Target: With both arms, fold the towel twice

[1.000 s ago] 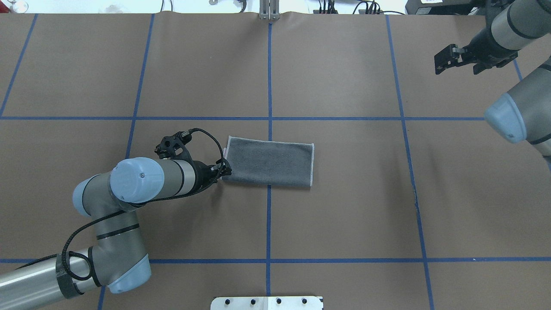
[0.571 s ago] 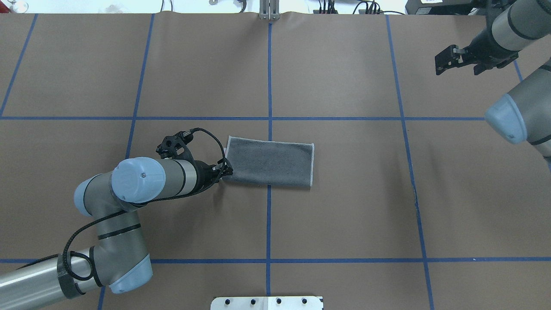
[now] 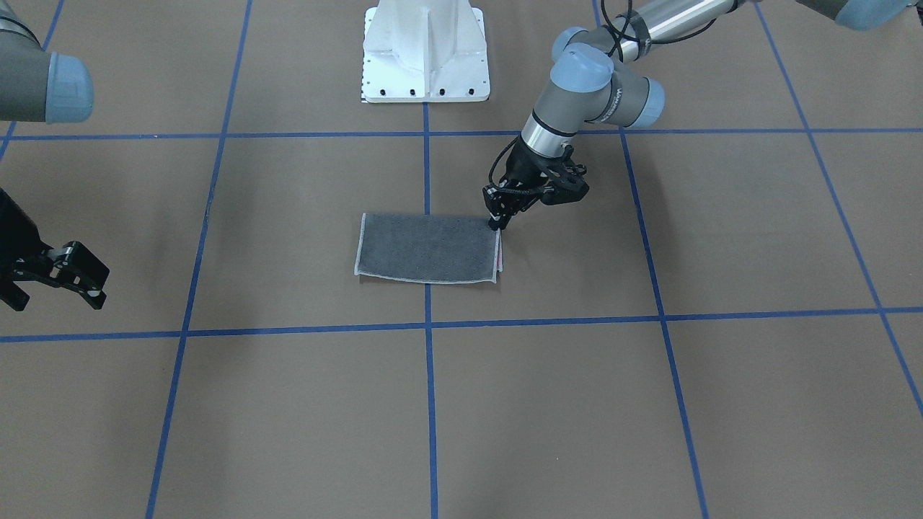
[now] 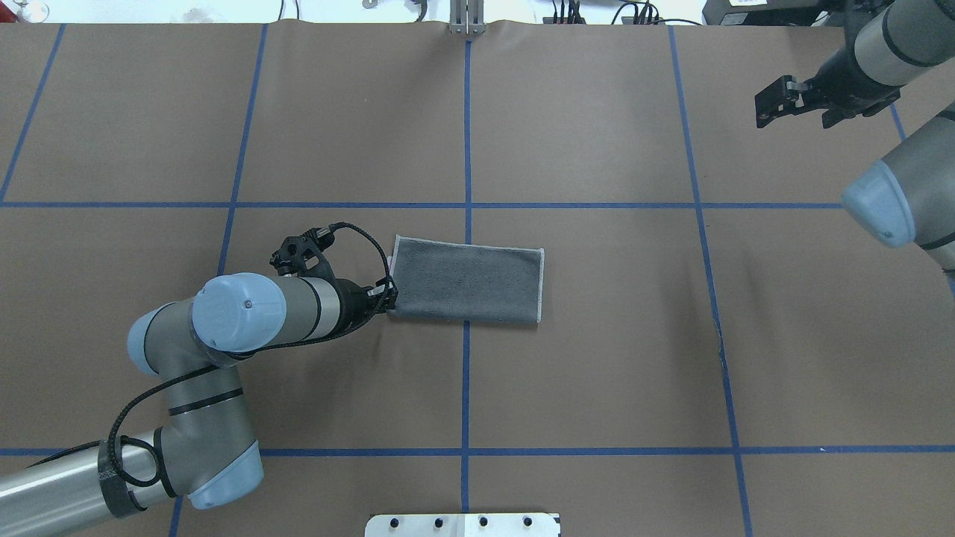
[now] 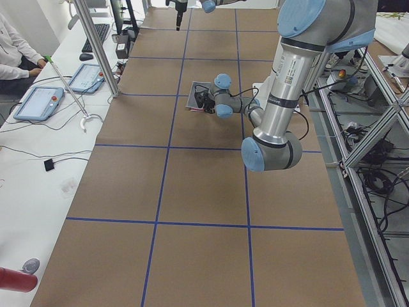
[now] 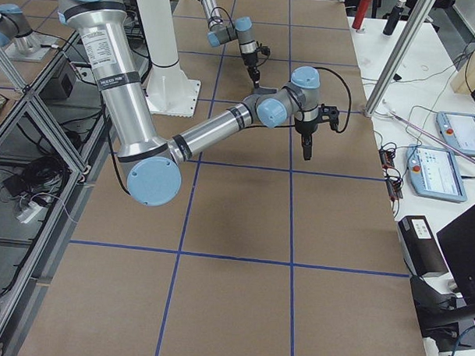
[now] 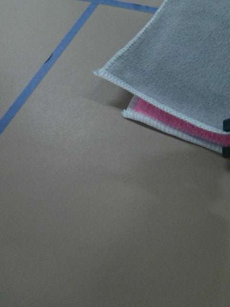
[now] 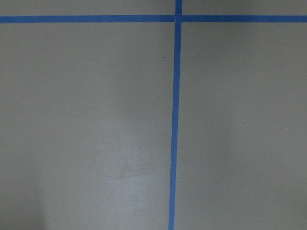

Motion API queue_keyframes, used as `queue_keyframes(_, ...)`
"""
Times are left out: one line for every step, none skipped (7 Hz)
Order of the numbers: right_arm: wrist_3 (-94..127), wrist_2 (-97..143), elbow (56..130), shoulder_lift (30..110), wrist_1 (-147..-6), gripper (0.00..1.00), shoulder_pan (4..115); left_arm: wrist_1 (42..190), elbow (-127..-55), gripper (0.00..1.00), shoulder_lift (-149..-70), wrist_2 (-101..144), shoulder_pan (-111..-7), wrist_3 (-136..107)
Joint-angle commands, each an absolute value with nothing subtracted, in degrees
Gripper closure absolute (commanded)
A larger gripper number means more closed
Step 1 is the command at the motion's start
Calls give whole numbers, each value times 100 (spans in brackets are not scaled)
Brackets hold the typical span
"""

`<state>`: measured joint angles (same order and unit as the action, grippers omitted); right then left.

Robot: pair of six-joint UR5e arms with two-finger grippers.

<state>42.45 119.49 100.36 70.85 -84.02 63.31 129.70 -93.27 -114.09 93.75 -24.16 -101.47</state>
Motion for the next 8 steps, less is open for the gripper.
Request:
queue_keyframes(4115,11953,10028,7101,-8394,0,6363,12964,-9508,100,-11286,9413,-2469,-10090)
queue_keyframes(3861,11997,9950,7171,-8394,0,6485,12955,-9901,100,-10972,9430,-2513,-10081)
queue_keyframes(3406,12188,9827,7302,-8402,0,6713,12929,-10062,100,-10777,9431,-2679,-10029)
queue_keyframes(2679,12321,9826,7634,-8402,0,7054,12911,-10081,100,-10697,9422,-2750,-9802)
queue_keyframes(1976,12444,9826,7986,-8402,0,7388,12911,-10081,100,-10696,9422,-2864,-9748)
queue_keyframes(1255,12585,9826,8346,-8411,0,7757,12911,-10081,100,-10688,9422,-2970,-9738)
queue_keyframes(656,12786,9826,8689,-8411,0,8083,12902,-10081,100,-10670,9422,-3040,-9486)
queue_keyframes(59,12832,9826,9040,-8411,0,8356,12911,-10090,100,-10574,9439,-3145,-9301)
